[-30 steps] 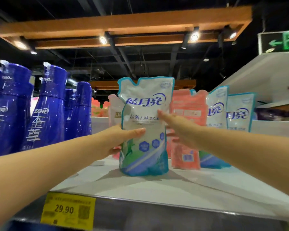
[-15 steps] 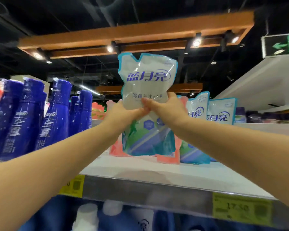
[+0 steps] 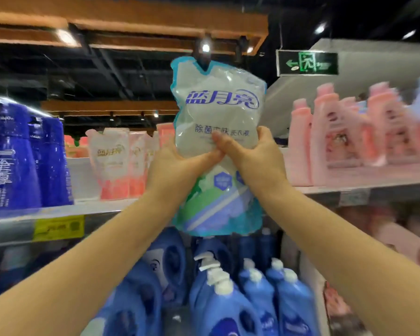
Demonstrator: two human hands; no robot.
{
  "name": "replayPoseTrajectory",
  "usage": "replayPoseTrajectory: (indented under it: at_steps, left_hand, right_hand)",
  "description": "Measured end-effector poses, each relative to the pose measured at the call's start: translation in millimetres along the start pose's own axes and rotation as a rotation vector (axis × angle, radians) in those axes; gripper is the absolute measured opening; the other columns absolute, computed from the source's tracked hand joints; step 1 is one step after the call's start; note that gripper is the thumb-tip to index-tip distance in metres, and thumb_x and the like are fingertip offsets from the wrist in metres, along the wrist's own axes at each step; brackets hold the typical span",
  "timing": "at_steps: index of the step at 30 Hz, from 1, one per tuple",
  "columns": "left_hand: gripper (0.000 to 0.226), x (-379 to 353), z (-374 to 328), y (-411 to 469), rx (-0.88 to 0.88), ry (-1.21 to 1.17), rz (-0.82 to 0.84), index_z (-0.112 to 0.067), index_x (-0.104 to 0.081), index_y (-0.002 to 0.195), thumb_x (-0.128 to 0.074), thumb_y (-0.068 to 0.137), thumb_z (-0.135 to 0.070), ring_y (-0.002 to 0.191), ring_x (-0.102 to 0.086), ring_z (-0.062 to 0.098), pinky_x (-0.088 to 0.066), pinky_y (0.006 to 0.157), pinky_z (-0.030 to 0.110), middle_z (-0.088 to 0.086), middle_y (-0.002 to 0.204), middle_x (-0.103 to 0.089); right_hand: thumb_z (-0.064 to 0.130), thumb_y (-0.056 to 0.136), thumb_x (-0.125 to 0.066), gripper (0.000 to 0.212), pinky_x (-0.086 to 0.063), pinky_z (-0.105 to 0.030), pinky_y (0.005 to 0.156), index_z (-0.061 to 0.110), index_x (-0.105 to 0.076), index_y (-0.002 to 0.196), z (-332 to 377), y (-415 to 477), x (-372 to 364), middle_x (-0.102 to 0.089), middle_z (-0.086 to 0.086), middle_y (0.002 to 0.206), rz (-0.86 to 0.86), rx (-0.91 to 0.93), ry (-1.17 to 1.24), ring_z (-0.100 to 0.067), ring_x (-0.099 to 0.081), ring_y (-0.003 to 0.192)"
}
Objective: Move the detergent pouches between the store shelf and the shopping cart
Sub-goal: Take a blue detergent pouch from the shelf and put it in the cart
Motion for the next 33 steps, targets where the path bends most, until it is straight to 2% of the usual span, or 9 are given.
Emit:
replayPoseTrajectory:
  at_steps: [2, 5, 7, 12, 19, 24, 29, 31, 33]
  left_hand:
    - [0.036, -13.5, 0.9, -34.0, 0.018, 0.022, 0.006, -0.025, -0.071, 0.096, -0.082, 0.061, -0.031, 0.080, -0.070, 0.006, -0.054, 0.075, 0.029, -0.011, 0.084, -0.074]
    - [0.059, -39.0, 0.9, -81.1, 0.080, 0.123, 0.049, -0.030, -0.069, 0.101, -0.074, 0.048, -0.055, 0.085, -0.070, 0.007, -0.055, 0.082, 0.037, -0.014, 0.089, -0.073]
    - [0.058, -62.5, 0.2, -112.5, 0.116, 0.142, 0.105, -0.031, -0.069, 0.101, -0.072, 0.049, -0.057, 0.088, -0.069, 0.009, -0.054, 0.086, 0.043, -0.013, 0.091, -0.073]
    - [0.051, -141.7, -1.3, -190.4, 0.208, 0.146, 0.257, -0.034, -0.067, 0.090, -0.071, 0.045, -0.057, 0.085, -0.068, 0.005, -0.055, 0.084, 0.040, -0.015, 0.087, -0.072]
    - [0.053, -282.6, 0.9, -297.7, 0.324, 0.074, 0.489, -0.036, -0.066, 0.092, -0.067, 0.045, -0.059, 0.083, -0.066, 0.000, -0.055, 0.080, 0.033, -0.017, 0.087, -0.071]
    - [0.028, -427.9, -16.4, -400.4, 0.436, -0.018, 0.709, -0.040, -0.060, 0.081, -0.080, 0.062, -0.043, 0.079, -0.063, -0.002, -0.049, 0.070, 0.018, -0.023, 0.081, -0.065]
    - [0.032, -558.6, -40.5, -490.2, 0.430, -0.061, 0.913, -0.037, -0.063, 0.098, -0.075, 0.070, -0.046, 0.091, -0.062, 0.003, -0.045, 0.074, 0.020, -0.015, 0.097, -0.067]
    - [0.035, -602.6, -42.8, -515.8, 0.424, -0.059, 0.998, -0.038, -0.062, 0.098, -0.072, 0.068, -0.052, 0.093, -0.061, 0.004, -0.042, 0.075, 0.023, -0.017, 0.096, -0.066]
    - [0.034, -644.3, -41.0, -537.1, 0.441, -0.077, 1.066, -0.038, -0.061, 0.096, -0.073, 0.068, -0.051, 0.091, -0.060, 0.003, -0.042, 0.072, 0.018, -0.018, 0.094, -0.064]
  right_hand:
    - [0.048, 0.066, -0.079, 0.058, -0.055, -0.027, 0.079, 0.018, -0.054, 0.110, -5.5, -33.9, 24.7, -0.068, 0.013, 0.086, -0.047, -0.064, 0.014, -0.001, -0.066, 0.081]
    - [0.051, 0.063, -0.079, 0.069, -0.054, -0.034, 0.085, 0.018, -0.053, 0.118, -12.6, -83.5, 66.9, -0.069, 0.010, 0.096, -0.112, -0.156, -0.038, -0.005, -0.067, 0.089]
    - [0.052, 0.064, -0.079, 0.069, -0.054, -0.035, 0.086, 0.018, -0.052, 0.117, -16.6, -115.8, 97.6, -0.068, 0.010, 0.097, -0.153, -0.234, -0.073, -0.007, -0.066, 0.090]
    - [0.054, 0.062, -0.078, 0.068, -0.054, -0.040, 0.086, 0.018, -0.051, 0.113, -26.6, -201.5, 196.9, -0.068, 0.010, 0.095, -0.323, -0.394, -0.141, -0.009, -0.067, 0.088]
    - [0.054, 0.064, -0.077, 0.063, -0.052, -0.040, 0.087, 0.022, -0.050, 0.111, -28.4, -297.0, 352.1, -0.065, 0.011, 0.099, -0.473, -0.576, -0.317, -0.011, -0.065, 0.092]
    - [0.050, 0.068, -0.076, 0.057, -0.051, -0.039, 0.087, 0.023, -0.047, 0.109, -17.8, -371.4, 506.7, -0.066, 0.008, 0.102, -0.594, -0.730, -0.496, -0.013, -0.064, 0.093]
    - [0.049, 0.072, -0.074, 0.062, -0.047, -0.034, 0.086, 0.018, -0.045, 0.117, -7.8, -439.6, 642.2, -0.062, 0.005, 0.110, -0.762, -0.847, -0.603, -0.016, -0.061, 0.100]
    - [0.047, 0.073, -0.073, 0.061, -0.047, -0.034, 0.088, 0.018, -0.045, 0.119, -10.5, -460.5, 682.2, -0.063, 0.003, 0.112, -0.824, -0.887, -0.611, -0.018, -0.061, 0.101]
    - [0.047, 0.073, -0.073, 0.064, -0.048, -0.037, 0.091, 0.018, -0.044, 0.122, -18.9, -476.8, 720.3, -0.064, 0.001, 0.115, -0.876, -0.917, -0.627, -0.019, -0.062, 0.104]
Point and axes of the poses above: each hand's wrist, its own y-axis towards the middle knuckle, its own x-axis out of the back of the hand, z = x × y, the point moved 8 cm from there along y, towards the middle knuckle
